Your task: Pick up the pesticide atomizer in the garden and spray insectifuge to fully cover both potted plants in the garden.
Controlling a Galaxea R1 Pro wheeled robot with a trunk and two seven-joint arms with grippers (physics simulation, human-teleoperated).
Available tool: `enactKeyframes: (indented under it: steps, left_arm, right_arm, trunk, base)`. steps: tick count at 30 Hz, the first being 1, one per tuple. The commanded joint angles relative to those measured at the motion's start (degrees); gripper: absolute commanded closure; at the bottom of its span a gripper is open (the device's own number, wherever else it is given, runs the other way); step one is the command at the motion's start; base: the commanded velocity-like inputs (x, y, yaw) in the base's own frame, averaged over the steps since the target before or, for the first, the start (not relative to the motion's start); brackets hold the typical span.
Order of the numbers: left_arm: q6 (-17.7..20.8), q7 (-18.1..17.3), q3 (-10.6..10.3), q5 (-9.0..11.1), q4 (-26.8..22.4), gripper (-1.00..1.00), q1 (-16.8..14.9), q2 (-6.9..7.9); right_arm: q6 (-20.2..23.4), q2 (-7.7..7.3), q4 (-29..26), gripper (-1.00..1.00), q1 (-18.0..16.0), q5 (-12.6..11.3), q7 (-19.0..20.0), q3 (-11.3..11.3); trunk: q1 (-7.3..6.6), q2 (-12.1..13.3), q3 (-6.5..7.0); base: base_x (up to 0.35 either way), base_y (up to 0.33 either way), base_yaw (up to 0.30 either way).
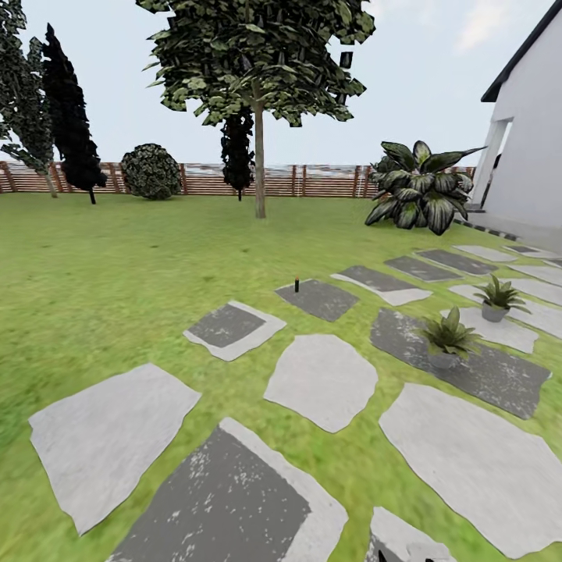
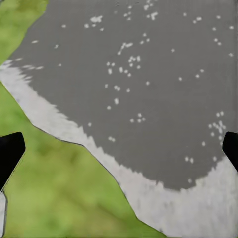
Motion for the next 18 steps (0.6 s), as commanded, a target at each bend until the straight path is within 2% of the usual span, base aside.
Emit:
enactKeyframes:
  steps: [1,18]
  left_arm:
    - [-0.17,0.00,-0.08,0.42,0.04,-1.00,-0.06,0.00]
    - [-0.17,0.00,-0.08,0.42,0.04,-1.00,-0.05,0.00]
  right_arm:
    - [-0.21,0.01,0.05,-1.00,-0.04,0.05,0.09,-0.36]
    - [-0.21,0.03,0.05,-1.00,-0.04,0.05,0.16,-0.36]
  trunk:
    - [0.02,-0.02,-0.06]
    - [0.02,-0.02,-0.06]
  base:
    - [0.307,0.000,0.000]
    - [0.307,0.000,0.000]
